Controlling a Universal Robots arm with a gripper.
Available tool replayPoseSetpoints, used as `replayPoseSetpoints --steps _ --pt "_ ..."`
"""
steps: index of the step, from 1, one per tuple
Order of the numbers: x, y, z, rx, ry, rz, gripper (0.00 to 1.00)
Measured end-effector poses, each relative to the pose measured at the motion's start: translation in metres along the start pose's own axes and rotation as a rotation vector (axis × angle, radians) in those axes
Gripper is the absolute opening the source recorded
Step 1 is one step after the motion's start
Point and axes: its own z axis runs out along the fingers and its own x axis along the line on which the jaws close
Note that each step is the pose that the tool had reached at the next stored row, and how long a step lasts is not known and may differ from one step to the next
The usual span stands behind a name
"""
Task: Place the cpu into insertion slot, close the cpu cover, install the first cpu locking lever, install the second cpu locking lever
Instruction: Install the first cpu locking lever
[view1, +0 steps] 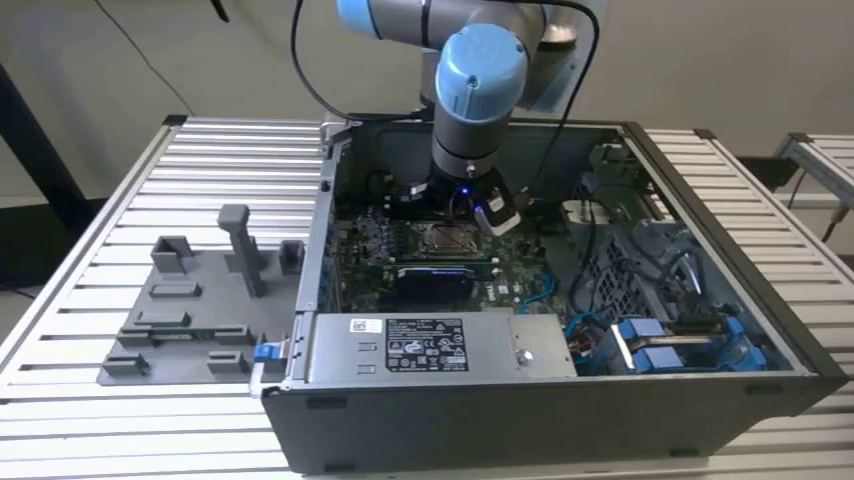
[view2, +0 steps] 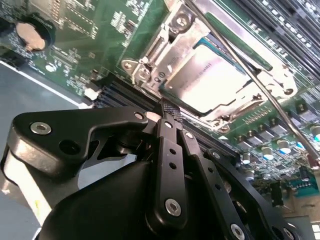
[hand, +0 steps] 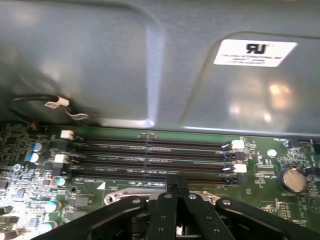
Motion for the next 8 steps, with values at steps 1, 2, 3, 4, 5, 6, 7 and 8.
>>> replayPoseSetpoints --steps 1,2,3,4,5,6,7,8 --pt "-0.0015 -0.0001 0.0002 0.0 0.0 0.0 0.11" --pt "-0.0029 -0.0002 0.0004 0.0 0.0 0.0 0.11" --pt "-0.0041 -0.0003 0.0006 0.0001 0.0001 0.0 0.11" --pt "-0.0051 -0.0005 0.0008 0.0003 0.0003 0.0 0.11" --pt "-0.0061 -0.0006 0.0011 0.0004 0.0003 0.0 0.11" --pt "-0.0069 -0.0008 0.0014 0.0005 0.0004 0.0 0.11" --pt "-0.0077 -0.001 0.0017 0.0001 0.0012 0.0 0.11" --pt "-0.0089 -0.001 0.0024 -0.0008 0.0 0.0 0.11"
